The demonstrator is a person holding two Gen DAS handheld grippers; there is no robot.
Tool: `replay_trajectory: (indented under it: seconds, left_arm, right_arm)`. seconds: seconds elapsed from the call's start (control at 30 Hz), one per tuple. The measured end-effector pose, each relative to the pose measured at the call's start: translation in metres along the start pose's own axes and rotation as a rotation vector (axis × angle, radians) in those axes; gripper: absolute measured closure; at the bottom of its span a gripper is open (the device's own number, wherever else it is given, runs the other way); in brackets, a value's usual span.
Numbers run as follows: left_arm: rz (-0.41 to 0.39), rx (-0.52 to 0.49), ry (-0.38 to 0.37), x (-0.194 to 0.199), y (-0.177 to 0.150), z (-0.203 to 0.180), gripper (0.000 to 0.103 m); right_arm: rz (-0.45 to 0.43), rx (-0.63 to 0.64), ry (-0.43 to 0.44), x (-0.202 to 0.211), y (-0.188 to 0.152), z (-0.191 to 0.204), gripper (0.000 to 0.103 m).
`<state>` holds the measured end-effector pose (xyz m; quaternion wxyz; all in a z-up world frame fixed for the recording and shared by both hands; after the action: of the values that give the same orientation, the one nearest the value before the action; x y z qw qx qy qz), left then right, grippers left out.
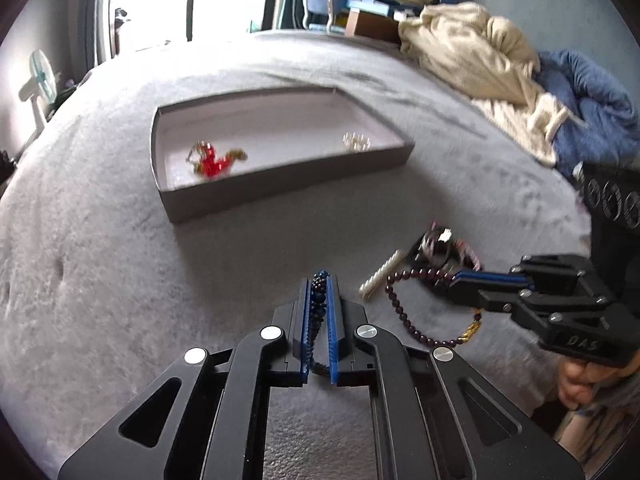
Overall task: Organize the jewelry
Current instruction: 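Carry both bracelets over the tray and open both grippers to release them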
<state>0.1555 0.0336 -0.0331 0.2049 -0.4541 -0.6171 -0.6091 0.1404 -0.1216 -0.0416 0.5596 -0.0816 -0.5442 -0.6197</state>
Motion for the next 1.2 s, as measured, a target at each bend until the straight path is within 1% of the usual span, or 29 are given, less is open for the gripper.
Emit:
replay_trajectory:
  seconds: [0.13, 0.3, 0.43, 0.63, 0.87, 1.03, 1.2]
  left_arm:
    - [-0.03, 0.019, -0.02, 0.011, 0.008, 0.003, 0.095]
    - [-0.072, 0.012, 0.013, 0.024, 0.025, 0.004, 0.095]
    - [-0.098, 0.017, 0.022, 0.033, 0.044, 0.009, 0.095]
    - [-0.113, 0.035, 0.028, 0.046, 0.084, 0.017, 0.095]
    - [-0.137, 0.063, 0.031, 0.055, 0.131, 0.023, 0.095]
    - [-0.163, 0.047, 0.046, 0.049, 0.154, 0.023, 0.095]
    - [-0.163, 0.085, 0.047, 0.031, 0.166, 0.041, 0.095]
  right_arm:
    - [-0.021, 0.009, -0.011, 0.006, 0.007, -0.001, 0.097]
    - [-0.047, 0.035, -0.029, 0.013, 0.024, 0.001, 0.097]
    - [-0.054, 0.049, -0.047, 0.021, 0.041, -0.002, 0.097]
    - [-0.075, 0.136, -0.103, 0.04, 0.089, 0.003, 0.097]
    - [-0.129, 0.16, -0.15, 0.051, 0.153, 0.001, 0.097]
    - [-0.142, 0.17, -0.191, 0.045, 0.183, -0.014, 0.097]
    - [-0.155, 0.133, -0.212, 0.031, 0.199, -0.038, 0.097]
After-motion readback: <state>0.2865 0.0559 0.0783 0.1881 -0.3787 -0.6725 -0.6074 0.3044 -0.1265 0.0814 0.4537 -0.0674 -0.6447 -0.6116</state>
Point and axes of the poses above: each gripper's, at about its wrist camera, not at the fingertips, and x roughly against the way its jaws point, z to its left, y to its top, the point moved 3 cm from there along -x, roughly the way its jaws point, and after that the axes turned 5 degrees about z, right-handed, at the moved point
